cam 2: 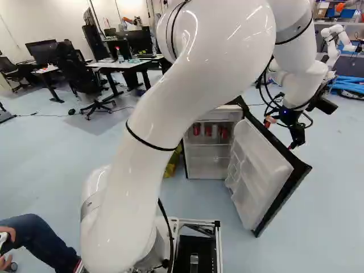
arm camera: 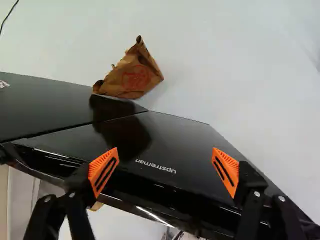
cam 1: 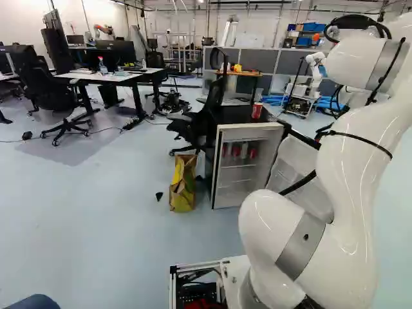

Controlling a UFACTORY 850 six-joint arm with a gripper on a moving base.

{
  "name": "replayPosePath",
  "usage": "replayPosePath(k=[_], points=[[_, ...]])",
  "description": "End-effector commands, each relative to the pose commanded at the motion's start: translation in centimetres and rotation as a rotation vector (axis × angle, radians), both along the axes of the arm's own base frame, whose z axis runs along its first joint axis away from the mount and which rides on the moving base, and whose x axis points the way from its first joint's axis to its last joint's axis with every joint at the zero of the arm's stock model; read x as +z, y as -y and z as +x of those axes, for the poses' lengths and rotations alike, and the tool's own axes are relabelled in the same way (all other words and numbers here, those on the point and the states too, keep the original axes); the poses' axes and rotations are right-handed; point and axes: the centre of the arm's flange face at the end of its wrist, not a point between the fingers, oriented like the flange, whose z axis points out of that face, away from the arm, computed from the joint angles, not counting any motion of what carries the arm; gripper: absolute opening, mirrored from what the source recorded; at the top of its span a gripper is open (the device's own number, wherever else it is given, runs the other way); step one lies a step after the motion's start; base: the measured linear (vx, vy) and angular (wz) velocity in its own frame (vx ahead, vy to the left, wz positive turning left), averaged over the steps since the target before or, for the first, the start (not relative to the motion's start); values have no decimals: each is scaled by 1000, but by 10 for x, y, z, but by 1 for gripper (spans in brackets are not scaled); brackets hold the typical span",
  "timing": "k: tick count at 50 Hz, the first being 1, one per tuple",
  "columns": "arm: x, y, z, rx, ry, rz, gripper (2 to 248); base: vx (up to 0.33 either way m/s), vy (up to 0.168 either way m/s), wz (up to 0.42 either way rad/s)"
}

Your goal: Grab a drink from the fridge

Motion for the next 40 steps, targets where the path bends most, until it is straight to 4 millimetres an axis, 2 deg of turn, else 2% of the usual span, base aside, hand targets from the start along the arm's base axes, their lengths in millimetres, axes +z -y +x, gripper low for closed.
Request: replayPosePath(k=[21,40], points=[[0,-12,-10,-2,-11,15,247,0,0,0],[1,-32,-20,3,-24,34,247,0,0,0]])
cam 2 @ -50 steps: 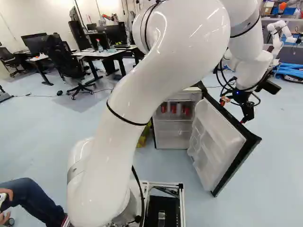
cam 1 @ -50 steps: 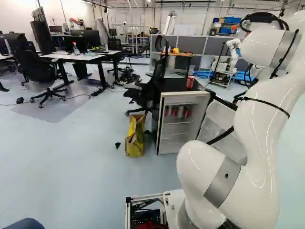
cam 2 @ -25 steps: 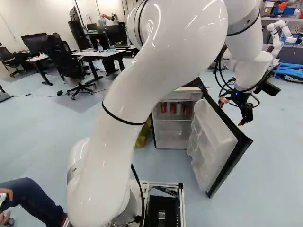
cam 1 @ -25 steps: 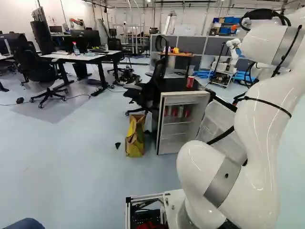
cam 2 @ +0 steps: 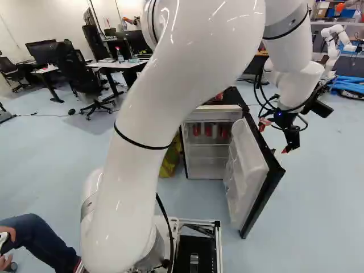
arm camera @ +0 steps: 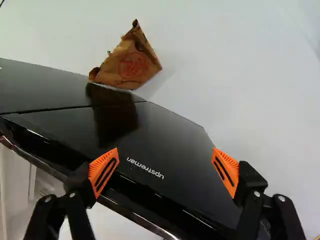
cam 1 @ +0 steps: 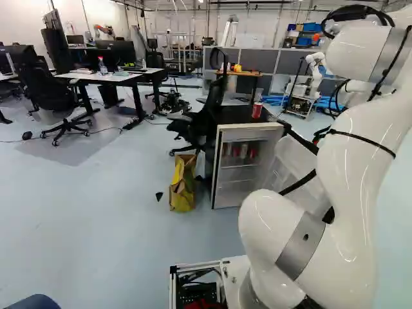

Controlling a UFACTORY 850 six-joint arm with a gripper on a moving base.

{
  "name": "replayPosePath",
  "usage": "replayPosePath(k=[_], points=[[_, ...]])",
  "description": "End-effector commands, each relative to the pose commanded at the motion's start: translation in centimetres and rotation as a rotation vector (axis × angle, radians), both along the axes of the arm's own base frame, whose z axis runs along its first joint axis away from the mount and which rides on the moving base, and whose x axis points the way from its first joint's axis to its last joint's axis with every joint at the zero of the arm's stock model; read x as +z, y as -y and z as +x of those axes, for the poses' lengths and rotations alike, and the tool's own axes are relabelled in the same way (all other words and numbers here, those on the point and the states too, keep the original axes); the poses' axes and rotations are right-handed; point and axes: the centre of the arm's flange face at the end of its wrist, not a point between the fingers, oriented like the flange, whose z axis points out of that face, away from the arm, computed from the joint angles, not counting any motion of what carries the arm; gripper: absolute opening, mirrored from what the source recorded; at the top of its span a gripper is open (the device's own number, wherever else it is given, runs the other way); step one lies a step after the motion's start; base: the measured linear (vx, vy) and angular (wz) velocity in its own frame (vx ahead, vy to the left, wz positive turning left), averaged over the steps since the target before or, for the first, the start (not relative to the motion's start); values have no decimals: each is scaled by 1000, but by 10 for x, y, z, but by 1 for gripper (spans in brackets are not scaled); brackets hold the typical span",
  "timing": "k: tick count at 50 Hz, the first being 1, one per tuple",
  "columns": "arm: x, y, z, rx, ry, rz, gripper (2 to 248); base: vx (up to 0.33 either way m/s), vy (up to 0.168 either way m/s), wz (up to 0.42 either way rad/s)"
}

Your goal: Grab a drink from the fridge

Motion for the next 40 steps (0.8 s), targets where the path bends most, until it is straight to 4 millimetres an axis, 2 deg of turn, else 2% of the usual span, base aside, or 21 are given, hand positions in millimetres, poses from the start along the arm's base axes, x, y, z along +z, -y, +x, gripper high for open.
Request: replayPosePath(k=[40], points=[[0,-56,-25,20,-34,47,247,0,0,0]])
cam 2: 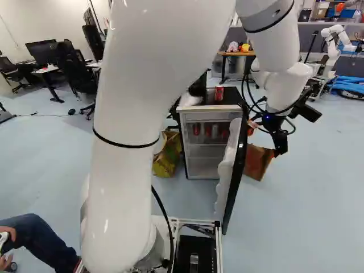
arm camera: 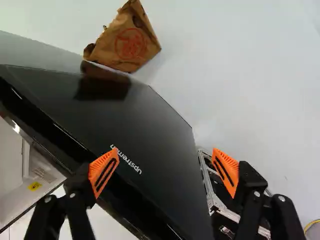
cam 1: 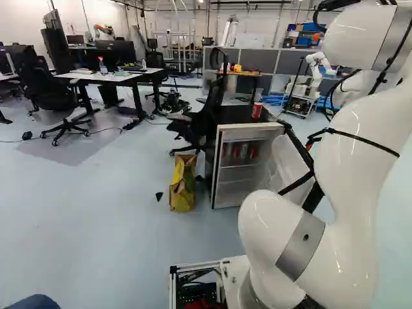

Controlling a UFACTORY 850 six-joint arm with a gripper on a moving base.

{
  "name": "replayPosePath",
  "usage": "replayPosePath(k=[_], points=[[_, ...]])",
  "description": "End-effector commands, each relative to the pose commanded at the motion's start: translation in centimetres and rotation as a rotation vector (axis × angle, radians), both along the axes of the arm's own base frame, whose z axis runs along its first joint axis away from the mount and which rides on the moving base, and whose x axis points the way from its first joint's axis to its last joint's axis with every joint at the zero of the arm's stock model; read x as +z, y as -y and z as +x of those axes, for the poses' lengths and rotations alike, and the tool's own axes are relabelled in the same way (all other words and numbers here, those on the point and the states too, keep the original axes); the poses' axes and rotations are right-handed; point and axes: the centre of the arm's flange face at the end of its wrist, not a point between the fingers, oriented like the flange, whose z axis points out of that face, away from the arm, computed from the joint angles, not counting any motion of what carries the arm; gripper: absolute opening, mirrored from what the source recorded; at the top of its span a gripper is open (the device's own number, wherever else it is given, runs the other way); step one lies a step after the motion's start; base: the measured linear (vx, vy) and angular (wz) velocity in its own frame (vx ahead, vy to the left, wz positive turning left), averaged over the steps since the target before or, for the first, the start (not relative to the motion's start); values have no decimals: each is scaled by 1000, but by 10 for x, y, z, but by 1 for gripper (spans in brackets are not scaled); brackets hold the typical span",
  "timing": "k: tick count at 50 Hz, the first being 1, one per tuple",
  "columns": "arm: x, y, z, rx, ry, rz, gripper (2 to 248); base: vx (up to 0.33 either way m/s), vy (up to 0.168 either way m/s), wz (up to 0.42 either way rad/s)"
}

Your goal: Grab a drink from the fridge

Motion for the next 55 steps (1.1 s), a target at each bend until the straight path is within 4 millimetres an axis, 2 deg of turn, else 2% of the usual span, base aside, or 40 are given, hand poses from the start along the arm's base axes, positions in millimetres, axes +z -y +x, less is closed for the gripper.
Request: replayPosePath(k=[26,55], points=[[-1,-46,-14,30,-22,29,247,0,0,0],[-2,-101,-17,101,-46,48,247,0,0,0]])
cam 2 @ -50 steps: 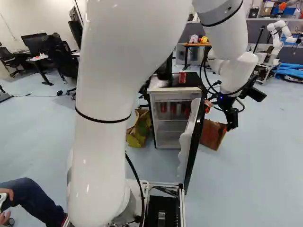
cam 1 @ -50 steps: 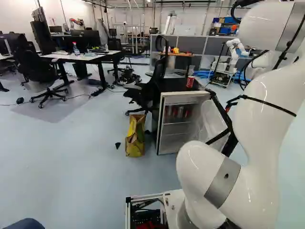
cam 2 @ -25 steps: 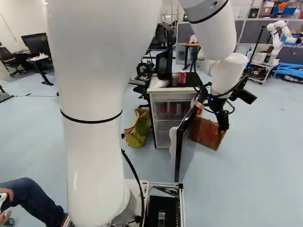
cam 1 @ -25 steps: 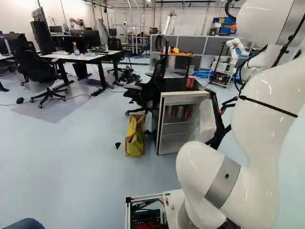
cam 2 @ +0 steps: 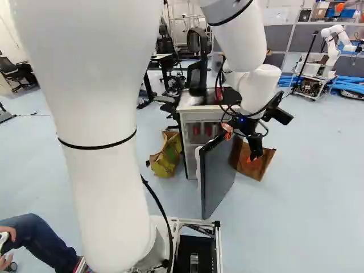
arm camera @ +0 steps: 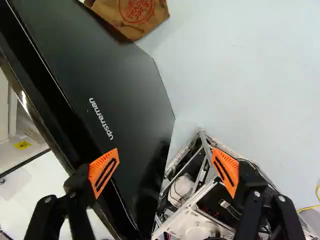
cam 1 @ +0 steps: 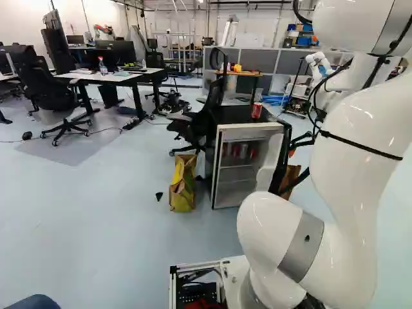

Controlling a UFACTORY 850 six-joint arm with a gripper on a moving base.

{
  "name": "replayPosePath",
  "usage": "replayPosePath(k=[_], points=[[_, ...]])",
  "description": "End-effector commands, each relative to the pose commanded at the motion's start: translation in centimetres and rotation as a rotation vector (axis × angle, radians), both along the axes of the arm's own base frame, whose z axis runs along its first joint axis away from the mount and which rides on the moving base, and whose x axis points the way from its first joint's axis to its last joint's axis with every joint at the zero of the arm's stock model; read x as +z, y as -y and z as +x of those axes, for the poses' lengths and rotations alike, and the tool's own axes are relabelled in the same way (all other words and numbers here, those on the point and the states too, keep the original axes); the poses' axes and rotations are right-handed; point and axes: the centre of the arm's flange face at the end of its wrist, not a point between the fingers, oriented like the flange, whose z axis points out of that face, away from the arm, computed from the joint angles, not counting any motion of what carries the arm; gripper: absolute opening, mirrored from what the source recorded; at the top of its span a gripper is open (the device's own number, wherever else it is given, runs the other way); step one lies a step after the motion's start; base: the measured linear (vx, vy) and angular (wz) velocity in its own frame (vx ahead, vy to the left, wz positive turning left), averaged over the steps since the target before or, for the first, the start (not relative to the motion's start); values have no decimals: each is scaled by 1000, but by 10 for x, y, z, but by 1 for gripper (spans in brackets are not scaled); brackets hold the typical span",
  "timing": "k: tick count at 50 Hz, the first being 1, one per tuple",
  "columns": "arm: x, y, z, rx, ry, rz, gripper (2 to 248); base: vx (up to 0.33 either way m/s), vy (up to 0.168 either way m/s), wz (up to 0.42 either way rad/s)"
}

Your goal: Grab a drink from the fridge

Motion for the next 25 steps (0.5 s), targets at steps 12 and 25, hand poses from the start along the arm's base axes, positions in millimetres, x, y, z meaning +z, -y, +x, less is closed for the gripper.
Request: replayPosePath(k=[12,25], points=[[-1,-23,1,44,-12,2,247,0,0,0],[-1,-47,2,103,-29,-3,247,0,0,0]])
